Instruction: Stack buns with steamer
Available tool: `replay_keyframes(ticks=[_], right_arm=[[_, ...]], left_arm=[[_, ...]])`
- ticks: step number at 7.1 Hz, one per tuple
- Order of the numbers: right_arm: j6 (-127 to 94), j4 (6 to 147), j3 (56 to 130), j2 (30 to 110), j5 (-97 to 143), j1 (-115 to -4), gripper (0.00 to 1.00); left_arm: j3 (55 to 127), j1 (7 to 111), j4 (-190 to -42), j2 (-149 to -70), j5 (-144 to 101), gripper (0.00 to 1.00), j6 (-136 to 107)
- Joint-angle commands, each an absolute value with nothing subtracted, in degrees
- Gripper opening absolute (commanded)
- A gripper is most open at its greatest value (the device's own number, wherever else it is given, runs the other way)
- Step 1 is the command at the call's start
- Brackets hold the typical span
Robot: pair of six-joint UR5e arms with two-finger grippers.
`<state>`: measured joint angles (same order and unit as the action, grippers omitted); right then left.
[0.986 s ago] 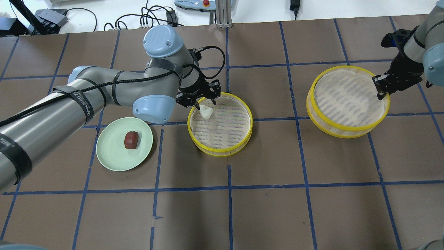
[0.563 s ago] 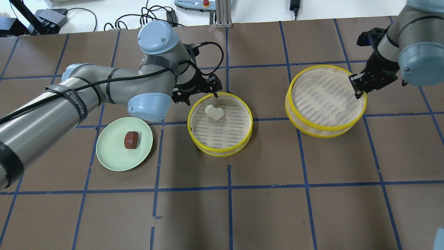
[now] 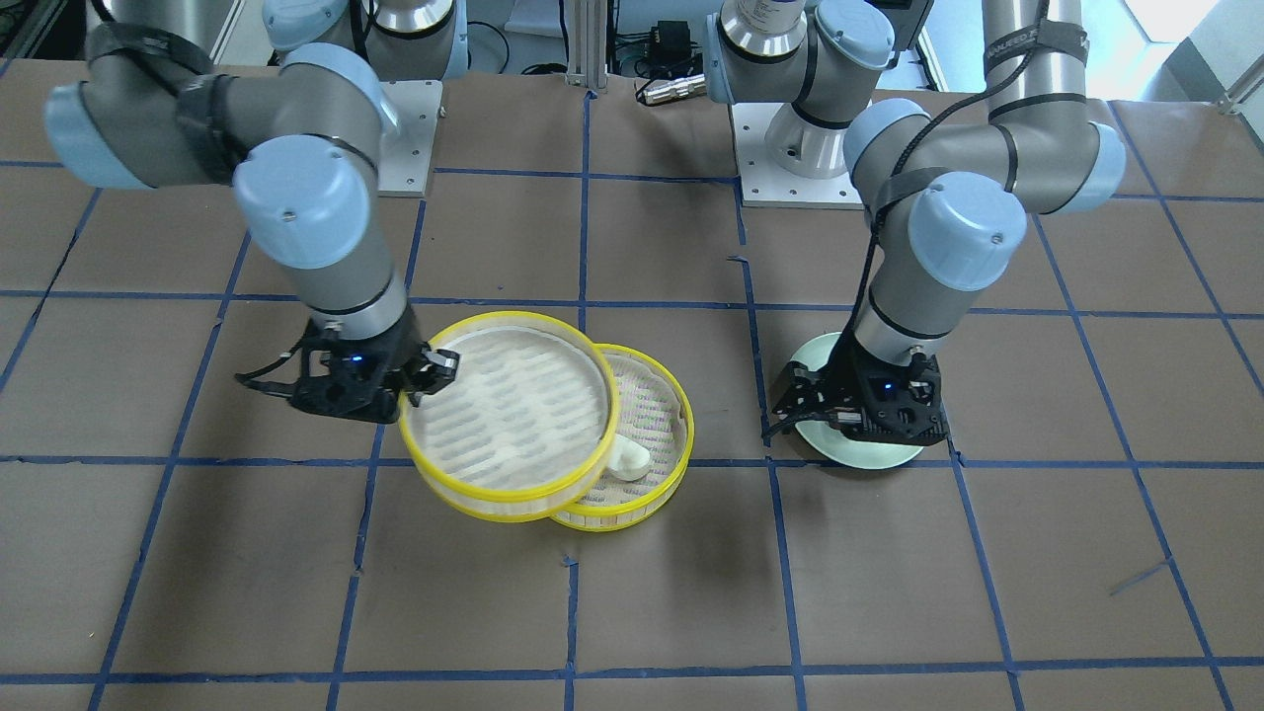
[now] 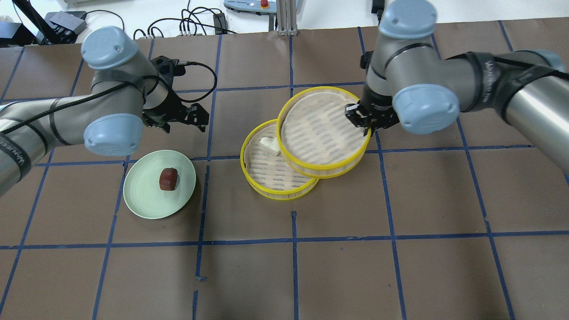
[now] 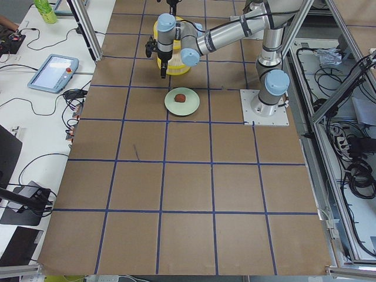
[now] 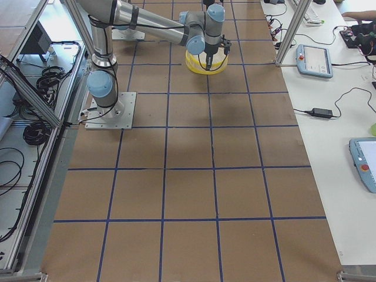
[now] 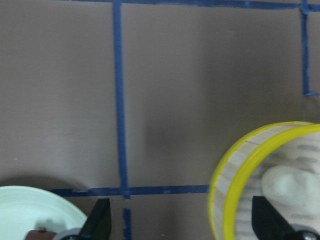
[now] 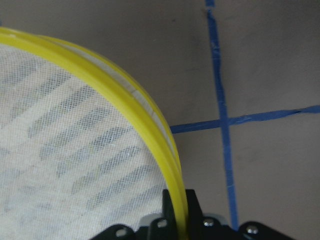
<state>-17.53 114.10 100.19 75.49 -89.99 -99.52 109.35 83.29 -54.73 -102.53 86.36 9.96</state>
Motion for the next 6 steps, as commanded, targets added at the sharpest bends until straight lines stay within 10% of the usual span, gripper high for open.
replay_keyframes(ticks=[1,3,6], right_arm=[[-24.9,115.9,99.6,72.7,-89.9,-107.6,0.05],[-24.1,115.9,100.4,72.2,-90.2,-107.8,0.05],[-23.8,118.0,99.9,71.6,-91.0,-107.8,0.05]], left_arm=[[119.7,74.8,-54.1,-102.6,85.8,1.0,17.6],[120.7,74.7,-54.1,-104.4,85.8,0.9,17.7],[119.1,74.9,-53.8,-104.3,86.4,0.25,17.4]])
